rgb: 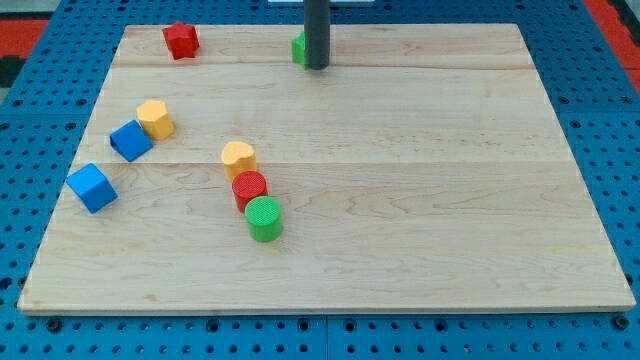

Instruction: Keep green star center top

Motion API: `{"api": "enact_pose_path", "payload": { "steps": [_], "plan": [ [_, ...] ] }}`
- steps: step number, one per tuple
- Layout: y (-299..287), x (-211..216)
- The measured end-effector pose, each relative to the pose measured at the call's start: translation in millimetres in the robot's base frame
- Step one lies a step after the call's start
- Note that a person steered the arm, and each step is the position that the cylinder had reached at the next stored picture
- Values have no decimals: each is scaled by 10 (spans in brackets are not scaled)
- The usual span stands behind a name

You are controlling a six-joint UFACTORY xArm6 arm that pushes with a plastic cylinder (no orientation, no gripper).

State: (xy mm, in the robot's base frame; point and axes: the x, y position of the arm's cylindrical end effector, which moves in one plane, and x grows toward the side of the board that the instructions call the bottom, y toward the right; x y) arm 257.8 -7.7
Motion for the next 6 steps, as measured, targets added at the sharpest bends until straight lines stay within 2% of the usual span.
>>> {"api": "enact_pose_path", "payload": {
  "steps": [1, 2, 4, 6],
  "plan": [
    [79, 41],
    [-158, 184],
    [-243, 24],
    [-194, 76]
  ]
}}
